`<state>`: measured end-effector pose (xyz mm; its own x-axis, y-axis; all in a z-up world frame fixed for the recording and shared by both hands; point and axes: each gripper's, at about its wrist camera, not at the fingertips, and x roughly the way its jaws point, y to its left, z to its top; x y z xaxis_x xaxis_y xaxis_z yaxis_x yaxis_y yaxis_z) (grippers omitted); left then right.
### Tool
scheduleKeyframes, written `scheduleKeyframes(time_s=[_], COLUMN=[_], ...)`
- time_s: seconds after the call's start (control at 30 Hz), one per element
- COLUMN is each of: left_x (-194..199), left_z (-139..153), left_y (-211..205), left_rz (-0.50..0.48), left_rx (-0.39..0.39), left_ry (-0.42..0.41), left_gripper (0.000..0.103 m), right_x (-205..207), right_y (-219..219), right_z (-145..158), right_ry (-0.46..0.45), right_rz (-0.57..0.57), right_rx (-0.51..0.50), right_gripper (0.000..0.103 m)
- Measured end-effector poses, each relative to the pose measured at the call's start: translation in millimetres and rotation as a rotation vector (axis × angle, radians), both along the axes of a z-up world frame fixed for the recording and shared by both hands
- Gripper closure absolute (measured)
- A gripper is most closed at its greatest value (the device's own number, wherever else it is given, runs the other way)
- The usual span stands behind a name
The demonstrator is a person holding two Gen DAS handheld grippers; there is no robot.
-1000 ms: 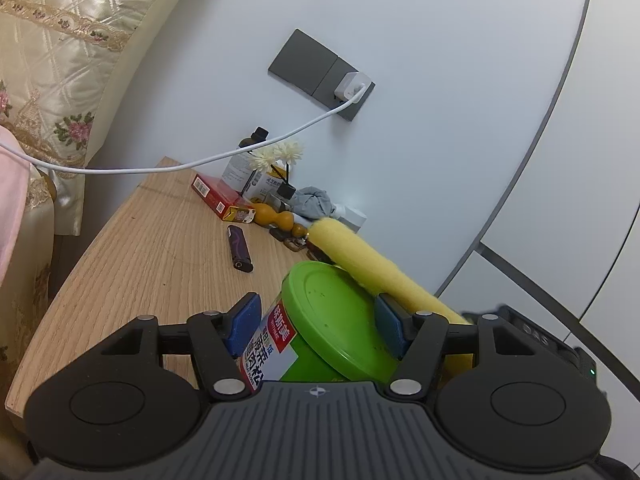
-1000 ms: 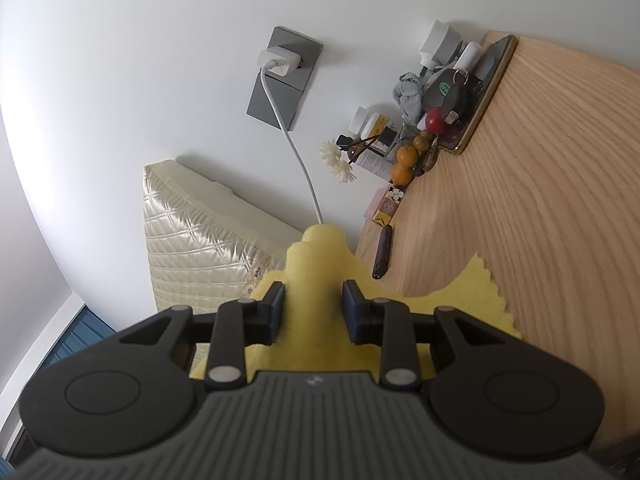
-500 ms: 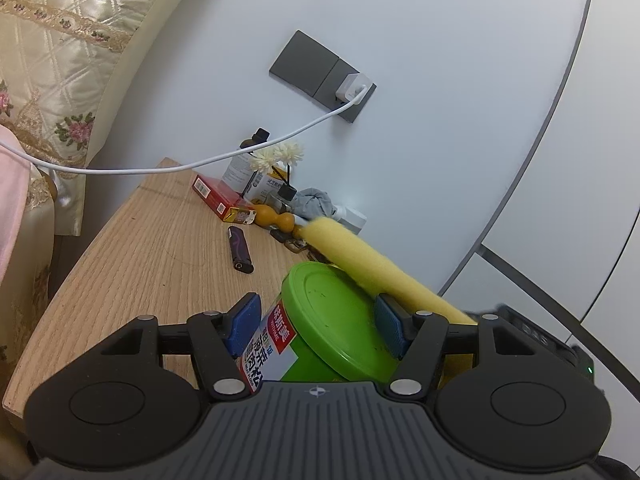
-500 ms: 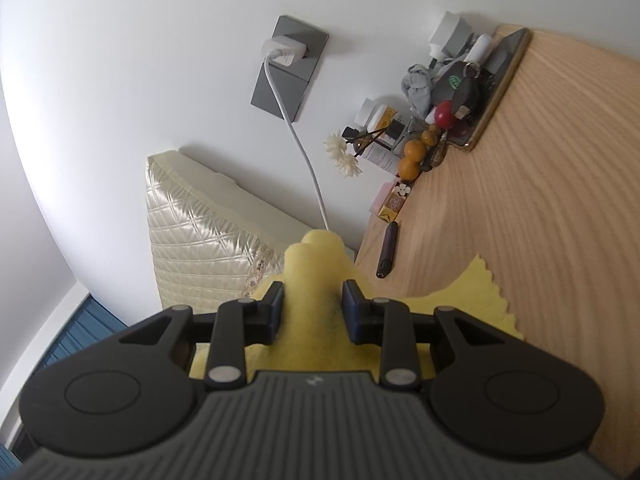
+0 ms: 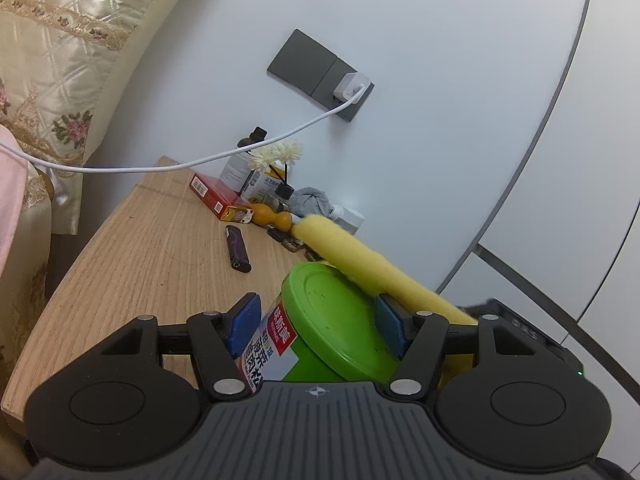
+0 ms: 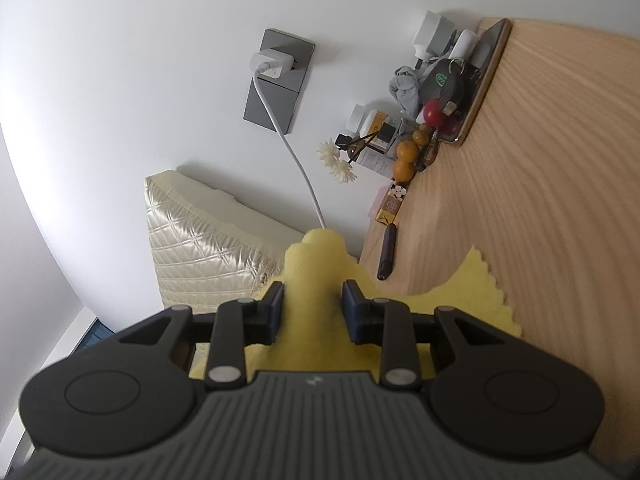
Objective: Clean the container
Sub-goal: 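Rub the yellow cloth along the canister side while the left gripper holds it, then turn the green canister in the left gripper while the right gripper wipes it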
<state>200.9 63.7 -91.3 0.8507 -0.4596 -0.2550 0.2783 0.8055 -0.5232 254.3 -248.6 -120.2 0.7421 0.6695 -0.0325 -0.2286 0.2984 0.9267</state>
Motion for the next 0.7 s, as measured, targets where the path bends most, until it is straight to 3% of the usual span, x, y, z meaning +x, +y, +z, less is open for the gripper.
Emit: scheduleKeyframes(time_s=[0.23, 0.4, 0.5, 0.7], left_x=[-23, -40, -50, -38], left_z=[18, 24, 27, 16], left_y=[4, 1, -9, -10], left_rz=[0.063, 0.116, 0.140, 0.134], left_rx=[-0.024, -0.075, -0.007, -0.038], left_ry=[0.009, 0.125, 0.111, 0.158], left_gripper=[0.036, 0.039, 0.039, 0.043], right_x=[4, -2, -6, -15], right_y=[3, -3, -10, -9], right_z=[1, 4, 3, 3], right_ry=[-0.003, -0.016, -0.018, -0.017], right_rz=[-0.015, -0.030, -0.046, -0.026], right_rx=[-0.003, -0.003, 0.021, 0.022], right_gripper=[0.072, 0.073, 0.074, 0.076])
